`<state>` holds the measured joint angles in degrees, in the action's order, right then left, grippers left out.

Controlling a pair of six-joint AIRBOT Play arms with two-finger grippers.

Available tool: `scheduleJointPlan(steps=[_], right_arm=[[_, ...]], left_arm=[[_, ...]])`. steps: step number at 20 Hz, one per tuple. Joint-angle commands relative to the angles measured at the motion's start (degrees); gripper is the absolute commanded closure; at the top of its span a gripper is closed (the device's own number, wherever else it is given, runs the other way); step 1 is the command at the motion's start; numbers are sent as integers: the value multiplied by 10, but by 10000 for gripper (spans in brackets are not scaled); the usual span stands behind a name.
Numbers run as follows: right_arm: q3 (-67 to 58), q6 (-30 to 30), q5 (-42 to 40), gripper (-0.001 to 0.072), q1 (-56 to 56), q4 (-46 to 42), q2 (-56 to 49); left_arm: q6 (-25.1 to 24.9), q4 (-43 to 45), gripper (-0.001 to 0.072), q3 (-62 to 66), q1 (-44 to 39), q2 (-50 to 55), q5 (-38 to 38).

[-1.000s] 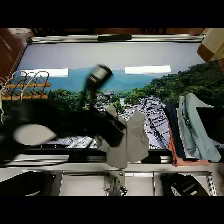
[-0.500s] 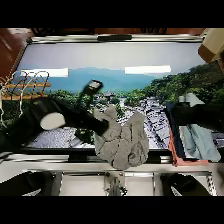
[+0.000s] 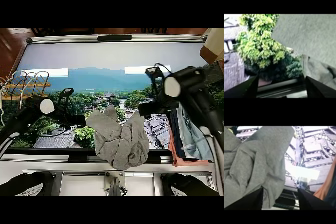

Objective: Fold the shirts.

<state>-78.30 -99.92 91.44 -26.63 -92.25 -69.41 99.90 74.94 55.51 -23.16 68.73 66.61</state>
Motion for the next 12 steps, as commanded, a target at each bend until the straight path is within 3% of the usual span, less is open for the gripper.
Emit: scheduleJointPlan(steps=[1, 7, 9, 11, 12], right_arm=[[0, 32, -8, 168, 0, 52, -78], [0, 39, -10, 167, 0, 71, -135], [13, 57, -20, 166, 0, 100, -139], [48, 59, -41, 166, 0, 124, -139], [70, 59, -52, 166, 0, 127, -139]], left_arm=[[-19, -87, -13, -32, 12, 63, -92], [-43, -151, 15, -32, 12, 125, -172], [-57, -150, 220, -31, 12, 125, -191], [-58, -150, 353, -31, 12, 125, -202], [-58, -150, 460, -32, 12, 125, -206]])
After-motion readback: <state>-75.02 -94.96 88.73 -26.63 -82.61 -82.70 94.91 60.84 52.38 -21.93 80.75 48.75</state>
